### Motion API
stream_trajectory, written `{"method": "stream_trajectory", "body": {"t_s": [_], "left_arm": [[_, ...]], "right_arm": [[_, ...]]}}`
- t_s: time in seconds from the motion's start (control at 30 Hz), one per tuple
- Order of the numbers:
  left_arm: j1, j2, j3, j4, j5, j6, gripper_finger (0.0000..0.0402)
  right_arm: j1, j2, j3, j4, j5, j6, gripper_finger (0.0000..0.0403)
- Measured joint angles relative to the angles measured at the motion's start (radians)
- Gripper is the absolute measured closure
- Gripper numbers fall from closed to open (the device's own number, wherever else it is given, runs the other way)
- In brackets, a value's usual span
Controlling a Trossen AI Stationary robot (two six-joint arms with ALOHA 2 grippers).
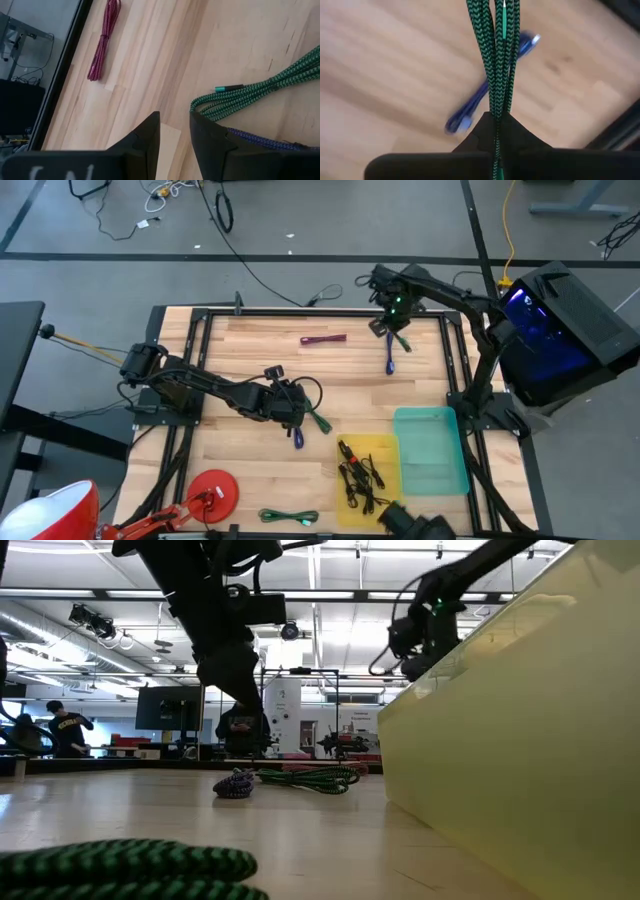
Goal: Pick & Place USB Port
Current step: Put the top right green patterned charger cable into the blue bin
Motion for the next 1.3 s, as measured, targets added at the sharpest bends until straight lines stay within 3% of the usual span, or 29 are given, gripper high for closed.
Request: {"method": "stream_trajectory", "body": {"t_s": [0.4, 0.8, 1.3], "left_arm": [[-0.007, 0.000, 0.000, -0.039, -0.003, -0.001, 0.0289], [-0.052, 0.000, 0.000, -0.051, -0.003, -0.002, 0.0289], [-0.059, 0.000, 0.000, -0.052, -0.002, -0.006, 0.0289]], "right_arm": [[0.443, -0.181, 0.002, -0.046, 0.016, 0.328, 0.0402], [0.945, -0.258, -0.095, -0.069, 0.169, 0.926, 0.0402], [1.332, -0.256, -0.371, 0.016, 0.057, 1.671, 0.0402]]}}
